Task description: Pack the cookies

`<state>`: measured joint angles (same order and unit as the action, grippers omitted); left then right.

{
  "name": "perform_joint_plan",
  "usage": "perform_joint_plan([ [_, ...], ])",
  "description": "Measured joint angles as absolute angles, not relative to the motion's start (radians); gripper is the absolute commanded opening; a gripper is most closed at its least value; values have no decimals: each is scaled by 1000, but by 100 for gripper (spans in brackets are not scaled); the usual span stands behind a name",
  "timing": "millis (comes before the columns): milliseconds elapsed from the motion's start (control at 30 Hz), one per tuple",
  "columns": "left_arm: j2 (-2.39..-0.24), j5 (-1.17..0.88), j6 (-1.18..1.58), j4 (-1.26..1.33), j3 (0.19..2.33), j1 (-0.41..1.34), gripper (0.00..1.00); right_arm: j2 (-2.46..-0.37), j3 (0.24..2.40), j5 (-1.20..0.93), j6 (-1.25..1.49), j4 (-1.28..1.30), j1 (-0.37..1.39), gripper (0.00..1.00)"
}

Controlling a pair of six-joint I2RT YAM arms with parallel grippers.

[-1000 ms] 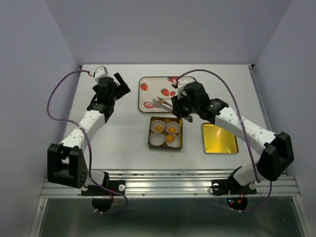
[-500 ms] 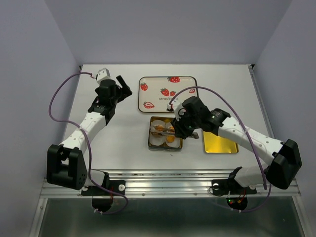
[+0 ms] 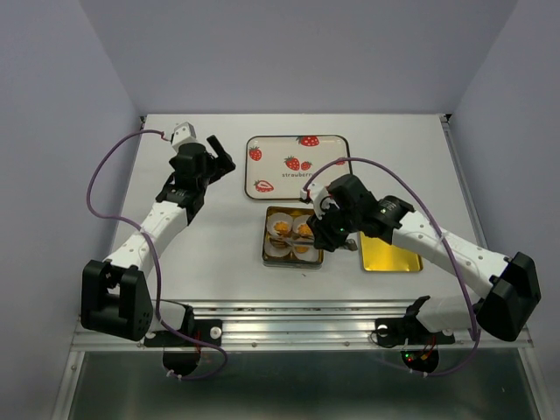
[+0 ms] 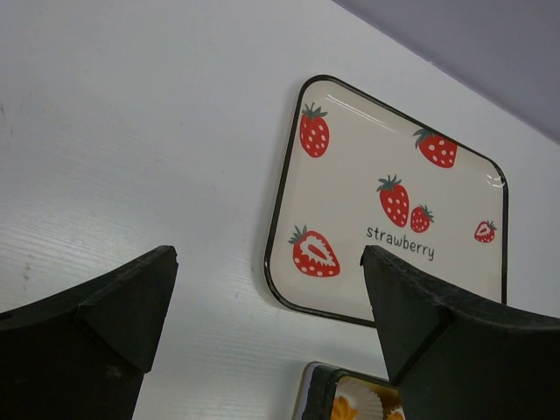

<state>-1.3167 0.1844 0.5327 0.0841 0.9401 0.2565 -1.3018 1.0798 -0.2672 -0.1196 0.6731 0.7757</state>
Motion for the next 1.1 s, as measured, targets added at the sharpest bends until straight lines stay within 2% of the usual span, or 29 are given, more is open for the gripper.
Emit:
perform_joint_plan([
  [133, -1315, 185, 533, 84, 940, 259, 99, -1302, 1077, -271, -121, 673, 776, 41],
  [267, -1313, 187, 532, 85, 940, 261, 99, -1302, 1077, -274, -127, 673, 776, 51],
  [367, -1313, 188, 532, 85, 940, 261, 99, -1302, 1077, -275, -127, 673, 780, 52],
  [767, -1313, 188, 532, 85, 940, 261, 99, -1302, 1077, -268, -124, 672, 781, 51],
  [1100, -1313, 197, 532, 85, 940, 261, 99, -1263, 1090, -166, -72, 647, 781, 48],
])
